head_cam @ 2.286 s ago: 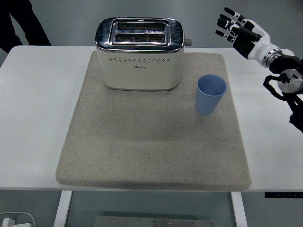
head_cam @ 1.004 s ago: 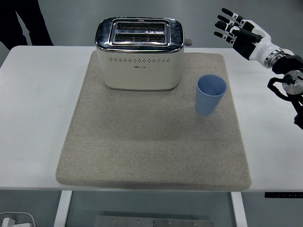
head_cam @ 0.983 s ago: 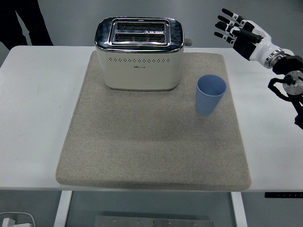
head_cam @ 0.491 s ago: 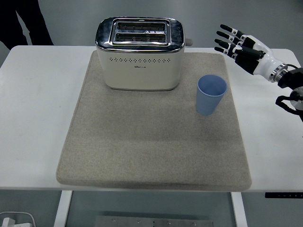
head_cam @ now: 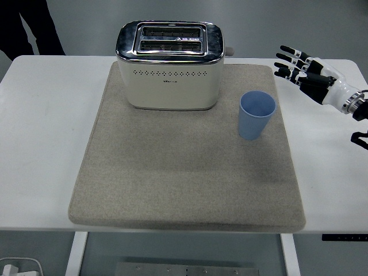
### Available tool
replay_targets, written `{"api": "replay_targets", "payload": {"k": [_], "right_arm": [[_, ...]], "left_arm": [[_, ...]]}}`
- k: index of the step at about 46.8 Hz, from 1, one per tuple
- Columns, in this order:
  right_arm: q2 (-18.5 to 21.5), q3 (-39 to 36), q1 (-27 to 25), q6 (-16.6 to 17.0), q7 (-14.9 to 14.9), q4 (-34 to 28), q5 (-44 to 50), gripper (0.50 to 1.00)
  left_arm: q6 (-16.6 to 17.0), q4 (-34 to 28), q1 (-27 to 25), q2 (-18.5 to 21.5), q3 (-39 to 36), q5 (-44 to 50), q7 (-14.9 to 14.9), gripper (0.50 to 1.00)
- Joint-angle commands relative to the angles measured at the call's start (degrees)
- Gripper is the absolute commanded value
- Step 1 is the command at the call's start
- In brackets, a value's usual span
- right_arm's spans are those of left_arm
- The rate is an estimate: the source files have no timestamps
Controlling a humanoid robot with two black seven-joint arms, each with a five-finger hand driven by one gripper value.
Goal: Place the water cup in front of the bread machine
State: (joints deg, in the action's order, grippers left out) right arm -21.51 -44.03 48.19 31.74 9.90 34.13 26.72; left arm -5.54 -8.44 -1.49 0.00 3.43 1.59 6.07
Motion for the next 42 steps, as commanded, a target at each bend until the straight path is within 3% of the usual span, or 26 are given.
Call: {"api": "replay_targets", "payload": {"k": [1,15,24,42], "right_arm": [[-0.99,-0.26,-1.52,-0.1,0.12,1.2,0.26,0.94],[-3.27,-0.61,-5.04,-0.45,3.28,4.89,2.1,0.938],[-4.94,-0.61,-7.85,-3.0,4.95,8.93,3.86,0.938],[-7.84,-3.07,-13.04,-4.32,6.27,13.77,5.44,0.938]], "left_arm": [[0.0,0.0,0.0,0.0,0.0,0.0,0.0,1.0],[0.0,0.0,0.0,0.0,0.0,0.0,0.0,1.0],[0.0,0.0,0.0,0.0,0.0,0.0,0.0,1.0],[0.0,0.0,0.0,0.0,0.0,0.0,0.0,1.0]]}}
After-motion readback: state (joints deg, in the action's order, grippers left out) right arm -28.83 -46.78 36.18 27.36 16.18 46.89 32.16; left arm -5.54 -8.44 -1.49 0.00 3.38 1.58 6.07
